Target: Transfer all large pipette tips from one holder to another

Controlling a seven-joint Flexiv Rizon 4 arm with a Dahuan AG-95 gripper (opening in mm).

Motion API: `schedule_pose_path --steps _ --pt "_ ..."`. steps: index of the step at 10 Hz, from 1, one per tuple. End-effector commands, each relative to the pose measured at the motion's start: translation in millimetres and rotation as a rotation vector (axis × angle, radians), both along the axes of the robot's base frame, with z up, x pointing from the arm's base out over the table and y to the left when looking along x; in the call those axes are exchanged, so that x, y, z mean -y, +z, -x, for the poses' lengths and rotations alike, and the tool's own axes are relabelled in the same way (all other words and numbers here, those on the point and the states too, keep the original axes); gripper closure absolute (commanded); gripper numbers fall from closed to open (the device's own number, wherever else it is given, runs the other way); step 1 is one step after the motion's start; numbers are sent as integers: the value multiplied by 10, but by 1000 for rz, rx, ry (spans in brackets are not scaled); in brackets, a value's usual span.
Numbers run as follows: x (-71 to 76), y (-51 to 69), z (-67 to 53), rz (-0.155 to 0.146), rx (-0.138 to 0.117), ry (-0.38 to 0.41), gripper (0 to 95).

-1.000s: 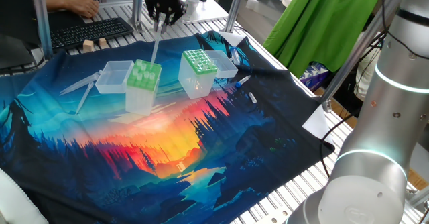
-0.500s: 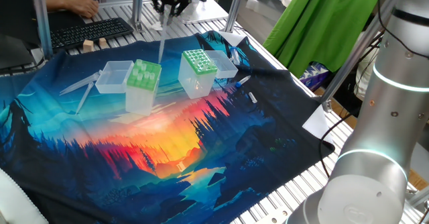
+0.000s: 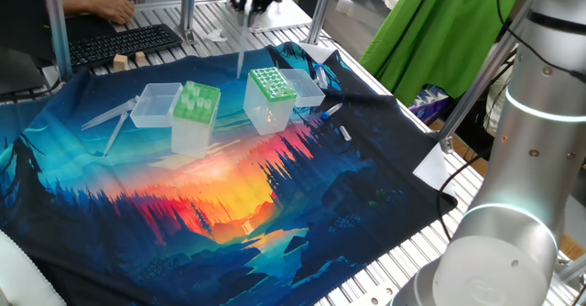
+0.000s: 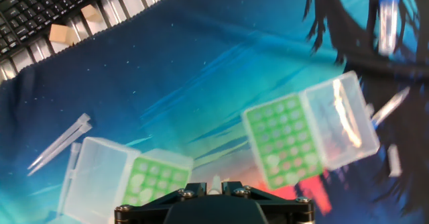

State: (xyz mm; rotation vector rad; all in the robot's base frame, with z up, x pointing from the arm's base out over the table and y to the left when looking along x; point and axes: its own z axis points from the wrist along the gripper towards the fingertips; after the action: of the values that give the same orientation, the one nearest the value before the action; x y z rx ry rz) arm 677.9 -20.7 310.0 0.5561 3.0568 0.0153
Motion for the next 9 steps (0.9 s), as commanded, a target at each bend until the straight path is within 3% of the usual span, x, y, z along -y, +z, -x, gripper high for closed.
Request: schedule_pose_path --steps 1,4,9 --pt "114 11 -89 1 -2 27 950" --pt "320 30 -233 1 -4 68 950" --pt "551 -6 -235 0 -4 124 950"
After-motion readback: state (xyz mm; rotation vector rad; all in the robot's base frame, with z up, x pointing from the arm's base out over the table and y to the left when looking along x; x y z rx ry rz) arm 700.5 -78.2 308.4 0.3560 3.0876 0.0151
